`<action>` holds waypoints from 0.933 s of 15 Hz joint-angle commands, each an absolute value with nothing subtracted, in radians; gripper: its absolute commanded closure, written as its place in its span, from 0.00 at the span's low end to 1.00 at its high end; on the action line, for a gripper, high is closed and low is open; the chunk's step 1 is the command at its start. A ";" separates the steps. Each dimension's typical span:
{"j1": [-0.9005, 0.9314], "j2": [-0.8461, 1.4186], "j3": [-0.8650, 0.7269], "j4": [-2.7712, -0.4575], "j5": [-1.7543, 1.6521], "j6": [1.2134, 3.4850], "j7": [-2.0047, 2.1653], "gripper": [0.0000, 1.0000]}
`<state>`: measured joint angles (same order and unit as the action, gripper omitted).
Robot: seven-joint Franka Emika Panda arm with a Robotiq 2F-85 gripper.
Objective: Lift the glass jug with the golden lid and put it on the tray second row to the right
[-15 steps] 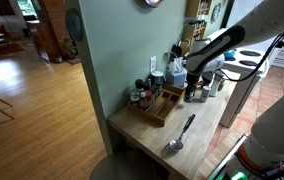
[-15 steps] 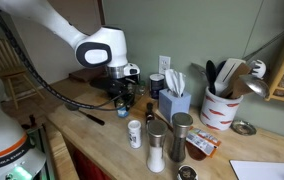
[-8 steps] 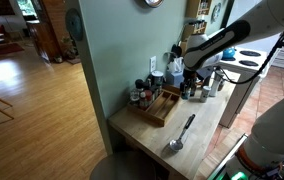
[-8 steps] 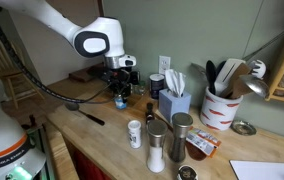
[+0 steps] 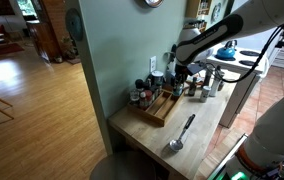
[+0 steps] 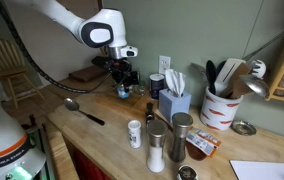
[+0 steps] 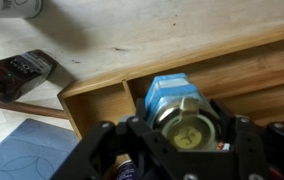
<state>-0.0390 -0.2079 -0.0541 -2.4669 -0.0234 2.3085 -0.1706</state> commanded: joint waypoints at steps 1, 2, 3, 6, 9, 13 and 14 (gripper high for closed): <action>-0.026 -0.122 -0.048 -2.390 0.011 2.303 -0.133 0.61; -0.025 -0.104 -0.048 -2.376 0.019 2.308 -0.132 0.61; -0.025 -0.084 -0.046 -2.362 0.020 2.314 -0.126 0.61; -0.023 -0.027 -0.044 -2.323 0.027 2.337 -0.130 0.61; -0.022 0.022 -0.038 -2.293 0.042 2.374 -0.135 0.61; -0.026 0.074 -0.031 -2.267 0.061 2.422 -0.130 0.61; -0.027 0.085 -0.030 -2.261 0.061 2.428 -0.127 0.61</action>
